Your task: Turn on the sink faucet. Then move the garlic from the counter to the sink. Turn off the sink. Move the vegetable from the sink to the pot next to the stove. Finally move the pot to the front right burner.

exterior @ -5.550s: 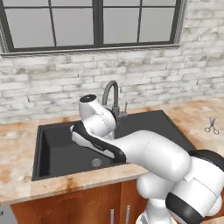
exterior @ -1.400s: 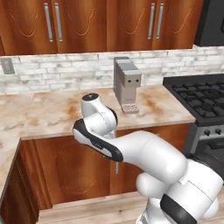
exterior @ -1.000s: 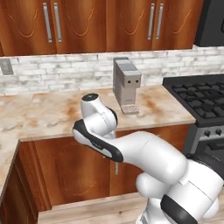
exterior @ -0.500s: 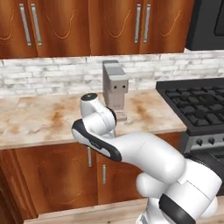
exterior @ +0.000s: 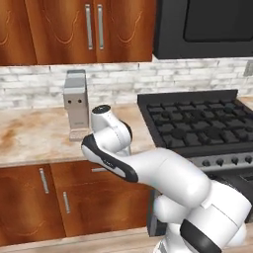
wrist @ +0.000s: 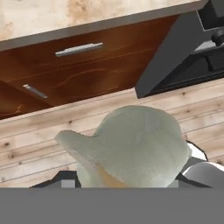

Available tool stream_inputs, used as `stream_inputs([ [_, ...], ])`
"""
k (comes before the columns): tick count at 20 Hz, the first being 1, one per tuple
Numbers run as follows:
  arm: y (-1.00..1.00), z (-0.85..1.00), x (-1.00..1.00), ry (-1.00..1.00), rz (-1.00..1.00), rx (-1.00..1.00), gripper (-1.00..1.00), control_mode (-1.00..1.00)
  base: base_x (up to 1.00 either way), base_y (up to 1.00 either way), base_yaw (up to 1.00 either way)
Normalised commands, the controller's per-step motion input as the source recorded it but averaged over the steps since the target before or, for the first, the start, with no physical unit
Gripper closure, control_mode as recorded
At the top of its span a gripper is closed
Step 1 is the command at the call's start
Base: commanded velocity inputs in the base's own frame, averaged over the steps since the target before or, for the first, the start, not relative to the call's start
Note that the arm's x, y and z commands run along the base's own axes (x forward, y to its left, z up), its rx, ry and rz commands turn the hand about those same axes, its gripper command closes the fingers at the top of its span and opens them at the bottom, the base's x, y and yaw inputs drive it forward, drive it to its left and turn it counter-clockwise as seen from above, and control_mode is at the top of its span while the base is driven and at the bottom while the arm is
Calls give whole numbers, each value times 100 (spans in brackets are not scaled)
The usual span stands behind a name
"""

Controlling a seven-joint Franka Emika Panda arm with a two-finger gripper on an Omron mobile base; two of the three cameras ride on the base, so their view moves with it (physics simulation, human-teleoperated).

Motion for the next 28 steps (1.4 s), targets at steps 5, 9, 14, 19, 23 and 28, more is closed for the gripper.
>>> stream_inputs([
  [5, 0, 0, 0, 0, 0, 0, 100, 100, 11, -100, 2],
  [9, 0, 0, 0, 0, 0, 0, 100, 100, 20, -100, 0],
  [14, 0, 0, 0, 0, 0, 0, 100, 100, 29, -100, 0],
  [19, 0, 0, 0, 0, 0, 0, 100, 100, 44, -100, 0],
  [23, 0, 0, 0, 0, 0, 0, 100, 100, 40, -100, 0],
  [28, 0, 0, 0, 0, 0, 0, 100, 100, 31, -96, -1],
])
